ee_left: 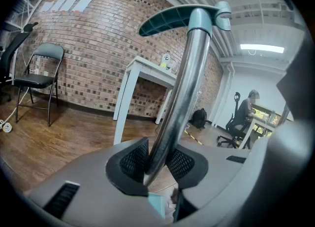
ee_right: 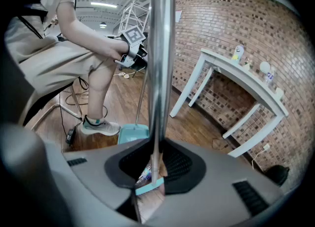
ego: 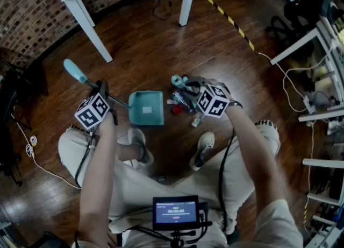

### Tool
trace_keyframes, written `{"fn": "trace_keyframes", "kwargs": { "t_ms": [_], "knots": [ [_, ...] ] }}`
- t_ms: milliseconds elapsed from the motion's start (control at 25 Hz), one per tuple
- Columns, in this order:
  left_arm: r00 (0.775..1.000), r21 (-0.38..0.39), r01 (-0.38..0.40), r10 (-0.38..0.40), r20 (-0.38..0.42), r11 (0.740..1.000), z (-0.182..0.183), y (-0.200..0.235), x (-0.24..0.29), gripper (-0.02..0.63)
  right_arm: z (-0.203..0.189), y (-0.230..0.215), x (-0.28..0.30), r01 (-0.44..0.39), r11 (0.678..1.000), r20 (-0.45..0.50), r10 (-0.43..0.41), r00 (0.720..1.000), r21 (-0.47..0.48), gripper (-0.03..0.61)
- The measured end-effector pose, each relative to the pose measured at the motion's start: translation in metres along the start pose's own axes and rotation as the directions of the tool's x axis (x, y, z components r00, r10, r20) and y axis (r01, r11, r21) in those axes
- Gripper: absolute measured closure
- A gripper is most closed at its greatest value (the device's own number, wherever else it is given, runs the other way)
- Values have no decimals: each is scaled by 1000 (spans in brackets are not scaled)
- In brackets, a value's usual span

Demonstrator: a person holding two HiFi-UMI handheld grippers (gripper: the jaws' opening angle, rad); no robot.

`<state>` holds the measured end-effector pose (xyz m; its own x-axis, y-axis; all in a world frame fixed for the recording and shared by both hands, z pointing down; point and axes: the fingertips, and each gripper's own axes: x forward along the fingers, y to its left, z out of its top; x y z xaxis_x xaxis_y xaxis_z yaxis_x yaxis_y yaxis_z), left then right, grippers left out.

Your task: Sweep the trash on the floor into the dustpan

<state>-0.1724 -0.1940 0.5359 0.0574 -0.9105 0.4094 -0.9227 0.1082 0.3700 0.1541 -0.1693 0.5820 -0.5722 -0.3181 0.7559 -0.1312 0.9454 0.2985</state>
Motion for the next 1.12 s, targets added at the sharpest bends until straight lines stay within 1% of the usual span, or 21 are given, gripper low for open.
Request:
{"fn": "trace_keyframes", "kwargs": {
  "t_ms": [320, 440, 600, 720, 880, 960, 1120],
  "knots": [
    [1000, 7, -11, 11, 1, 1000, -1, 0, -8, 528, 19, 28, 20, -76, 997, 23, 76, 997, -18, 477],
    [1000, 14, -3, 3, -11, 1000, -3, -2, -5, 528, 25, 30, 26, -90, 996, 37, 90, 995, 1, 479],
    [1000, 9, 0, 0, -14, 1000, -4, 0, -4, 528, 41, 33, 33, -104, 994, 84, 100, 991, 42, 479],
    [1000, 14, -10, 10, -13, 1000, -4, 0, -5, 528, 57, 36, 35, -98, 992, 142, 86, 986, 74, 479],
    [1000, 28, -7, 8, -23, 1000, -8, -4, -5, 528, 82, 44, 38, -95, 985, 229, 61, 971, 141, 479],
    [1000, 31, -5, 6, -22, 999, -7, -5, -4, 528, 93, 44, 39, -91, 978, 274, 36, 961, 190, 479],
    [1000, 29, 0, 1, -25, 1000, -6, -7, -3, 528, 115, 28, 27, -76, 953, 357, -35, 933, 292, 479]
  ]
}}
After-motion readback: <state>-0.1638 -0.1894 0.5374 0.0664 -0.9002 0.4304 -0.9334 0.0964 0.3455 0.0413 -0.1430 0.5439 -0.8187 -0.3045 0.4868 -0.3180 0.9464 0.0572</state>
